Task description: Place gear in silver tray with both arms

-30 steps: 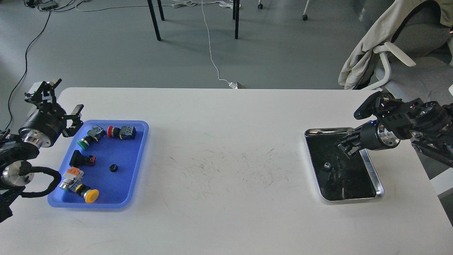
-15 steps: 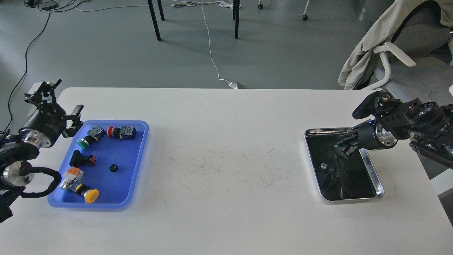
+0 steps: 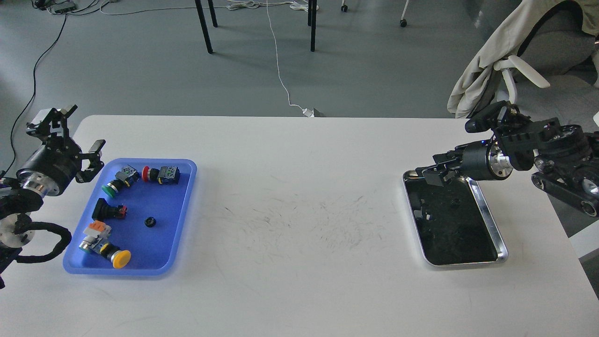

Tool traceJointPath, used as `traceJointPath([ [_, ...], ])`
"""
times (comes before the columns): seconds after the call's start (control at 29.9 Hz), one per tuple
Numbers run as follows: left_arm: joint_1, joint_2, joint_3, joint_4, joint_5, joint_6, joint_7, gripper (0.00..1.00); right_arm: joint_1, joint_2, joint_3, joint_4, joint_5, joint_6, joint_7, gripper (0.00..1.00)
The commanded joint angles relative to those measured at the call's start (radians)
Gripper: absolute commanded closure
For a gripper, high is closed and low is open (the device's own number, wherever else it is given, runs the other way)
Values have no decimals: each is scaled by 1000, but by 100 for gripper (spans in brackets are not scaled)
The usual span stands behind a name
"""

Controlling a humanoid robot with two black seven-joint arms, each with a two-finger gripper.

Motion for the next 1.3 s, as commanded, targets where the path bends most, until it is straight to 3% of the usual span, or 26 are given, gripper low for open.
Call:
traceJointPath([
  [0.0,-2,40,-1,-16,77,-23,-5,1,-26,-6,55,-2,85,-20,0,35],
  [0.23,-9,154,-10,-150,192,-23,-11,1,-78,-12,118,-1,150,-89,0,34],
  [0.57,-48,358,-15,-500,484,-23,-12,1,-170,-15,276,-1,265,-132,0,32],
  [0.7,-48,407,-7,-591,634,10,6,1,-204,-15,315,4,338,-181,0,31],
  [0.84,-49,512,-6,-649,671,-23,37,1,-236,-11,369,15,435,-248,0,31],
  [1.17,-37,617,-3,-844,714,-23,23,2,-300,-5,470,81,617,-327,-1,29],
  [1.27,-32,635,-1,-943,755,24,17,2,-303,-4,477,82,650,-331,-5,29],
])
